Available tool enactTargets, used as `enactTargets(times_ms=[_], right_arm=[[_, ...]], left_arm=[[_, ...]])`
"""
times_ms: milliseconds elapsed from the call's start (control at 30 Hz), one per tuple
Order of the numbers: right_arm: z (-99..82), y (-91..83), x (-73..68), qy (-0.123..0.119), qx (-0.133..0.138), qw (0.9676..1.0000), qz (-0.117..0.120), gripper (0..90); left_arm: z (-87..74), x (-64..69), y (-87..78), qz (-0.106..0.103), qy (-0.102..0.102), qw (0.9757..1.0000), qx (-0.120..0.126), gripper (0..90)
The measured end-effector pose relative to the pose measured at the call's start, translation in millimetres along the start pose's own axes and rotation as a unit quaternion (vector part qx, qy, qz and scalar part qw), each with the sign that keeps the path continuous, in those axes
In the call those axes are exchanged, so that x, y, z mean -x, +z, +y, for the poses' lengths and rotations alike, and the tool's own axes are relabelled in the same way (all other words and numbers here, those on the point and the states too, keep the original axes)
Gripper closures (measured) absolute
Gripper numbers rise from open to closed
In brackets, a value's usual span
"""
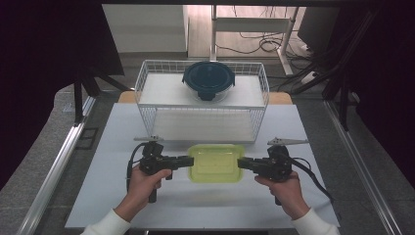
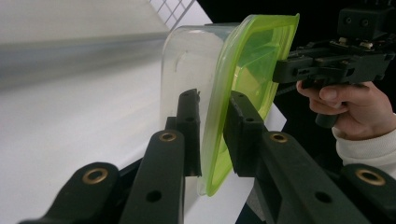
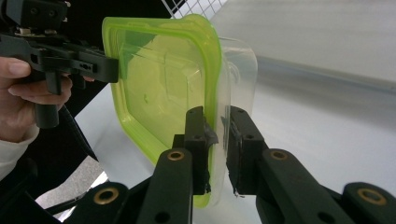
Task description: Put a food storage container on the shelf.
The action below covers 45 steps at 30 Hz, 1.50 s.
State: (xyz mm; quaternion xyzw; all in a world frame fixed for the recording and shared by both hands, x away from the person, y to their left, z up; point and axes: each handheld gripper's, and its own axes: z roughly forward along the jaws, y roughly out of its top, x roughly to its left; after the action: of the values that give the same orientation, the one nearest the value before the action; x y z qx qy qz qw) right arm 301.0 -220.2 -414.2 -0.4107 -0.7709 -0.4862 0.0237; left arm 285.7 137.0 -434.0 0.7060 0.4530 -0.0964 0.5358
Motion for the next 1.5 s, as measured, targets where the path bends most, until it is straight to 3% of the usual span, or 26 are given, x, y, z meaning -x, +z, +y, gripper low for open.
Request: enactTargets(times_ms=[433,667,1500], right_arm=[[27.1,-8.2,-8.0,-0.016,0.018,0.9997,0.001,78.1],[42.1,-13.8,-11.0,-0.015,0.021,0.9996,0.011,78.0],[97.4,-31.0,-30.6,-0.048,0.052,0.9974,0.016,78.0]], left_arm=[[32.1,16.1,-16.0,0.006,0.036,0.9992,0.013,76.8],[45.0,21.7,-23.2,0.001,0.047,0.9987,0.021,77.0],[94.4,47.9,-54.6,0.002,0.09,0.9945,0.054,77.0]])
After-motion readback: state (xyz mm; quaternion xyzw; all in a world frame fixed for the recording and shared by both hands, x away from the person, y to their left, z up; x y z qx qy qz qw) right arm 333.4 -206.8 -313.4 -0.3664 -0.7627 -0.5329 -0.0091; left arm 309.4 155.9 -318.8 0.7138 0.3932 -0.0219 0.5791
